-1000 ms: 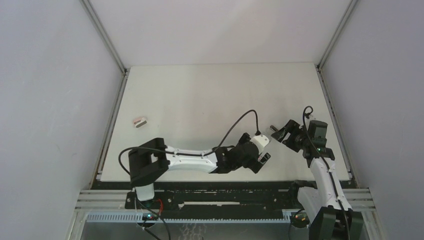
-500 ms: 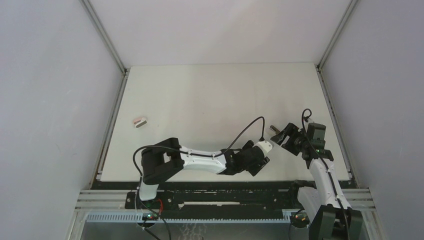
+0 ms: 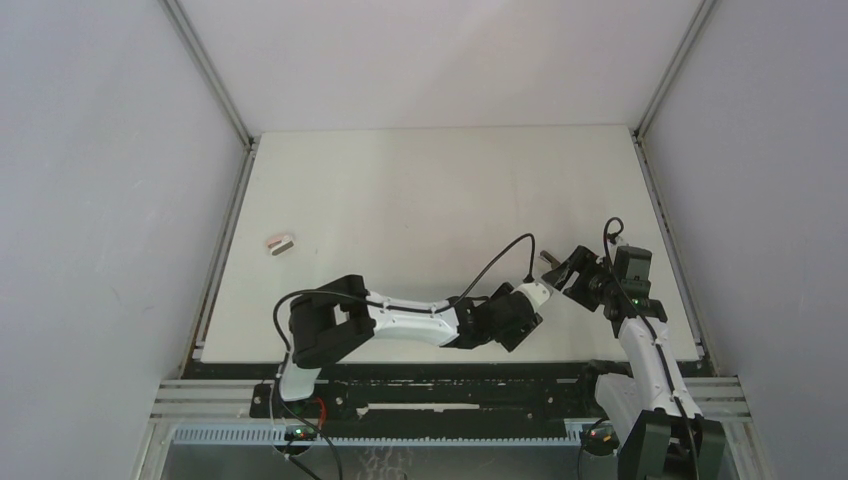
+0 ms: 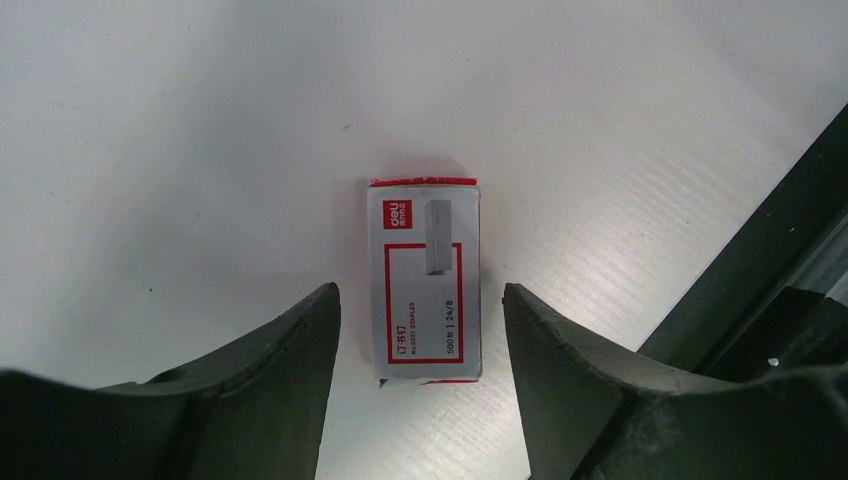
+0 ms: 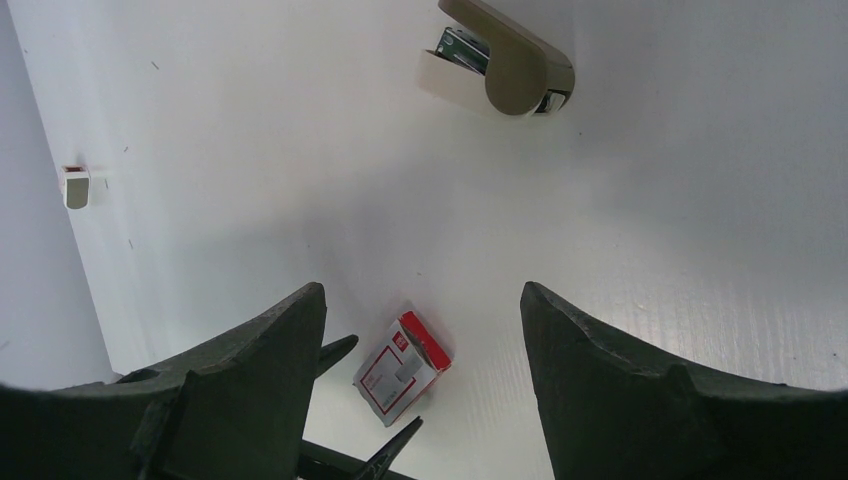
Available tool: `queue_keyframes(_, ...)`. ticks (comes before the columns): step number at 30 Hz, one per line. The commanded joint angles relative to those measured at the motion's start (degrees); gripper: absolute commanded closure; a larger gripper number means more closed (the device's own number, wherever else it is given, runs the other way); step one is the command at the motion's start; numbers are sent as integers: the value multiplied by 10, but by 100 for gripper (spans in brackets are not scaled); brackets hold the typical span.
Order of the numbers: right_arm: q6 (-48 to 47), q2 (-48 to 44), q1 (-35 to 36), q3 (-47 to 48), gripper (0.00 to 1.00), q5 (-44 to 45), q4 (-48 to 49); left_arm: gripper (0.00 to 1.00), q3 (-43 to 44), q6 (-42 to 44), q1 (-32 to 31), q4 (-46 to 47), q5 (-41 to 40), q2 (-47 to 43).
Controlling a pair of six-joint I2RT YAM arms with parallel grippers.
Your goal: Load the staples into the stapler
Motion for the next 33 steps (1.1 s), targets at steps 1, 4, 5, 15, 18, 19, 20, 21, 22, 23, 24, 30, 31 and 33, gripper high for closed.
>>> queue_keyframes(1, 7, -7, -3, -3, 29, 5, 23, 34, 39, -1, -1, -1, 10, 8)
queue_keyframes(4, 6, -7, -4, -4, 29, 6, 23, 34, 45, -1, -3, -9, 11, 14)
queue_keyframes(5, 5, -7, -4, -4, 29, 7, 22, 35, 47, -1, -3, -11, 12, 15)
queue_keyframes(15, 5, -7, -6, -6, 29, 6, 26, 39, 62, -2, -4, -28, 7, 25)
queue_keyframes(18, 6, -7, -6, -7, 29, 6, 27, 41, 63, -2, -4, -29, 3, 25)
queue_keyframes(19, 5, -6, -6, -7, 29, 5, 27, 42, 62, -2, -4, -30, 2, 24)
queue_keyframes(20, 5, -6, -6, -7, 28, 3, 27, 44, 62, -3, -4, -30, 1, 25)
queue_keyframes(21, 6, -6, -6, -7, 29, 0, 29, 45, 61, -5, -4, -31, -2, 24)
queue_keyframes(22, 5, -5, -6, -7, 29, -5, 31, 46, 57, -9, -4, -30, -7, 21)
queue_keyframes(23, 5, -5, -6, -6, 28, -11, 33, 47, 52, -13, -4, -28, -16, 16)
queue_keyframes(24, 4, -3, -6, -6, 28, -17, 34, 48, 42, -16, -4, -22, -23, 9)
queue_keyframes(30, 4, 26, 5, -6, 29, -46, 47, 51, -26, -18, -4, 27, -32, -44)
queue_keyframes(31, 4, 34, 12, -6, 29, -49, 52, 51, -39, -17, -3, 31, -33, -54)
queue_keyframes(33, 9, 51, 38, -6, 29, -47, 63, 52, -67, -15, -1, 42, -32, -77)
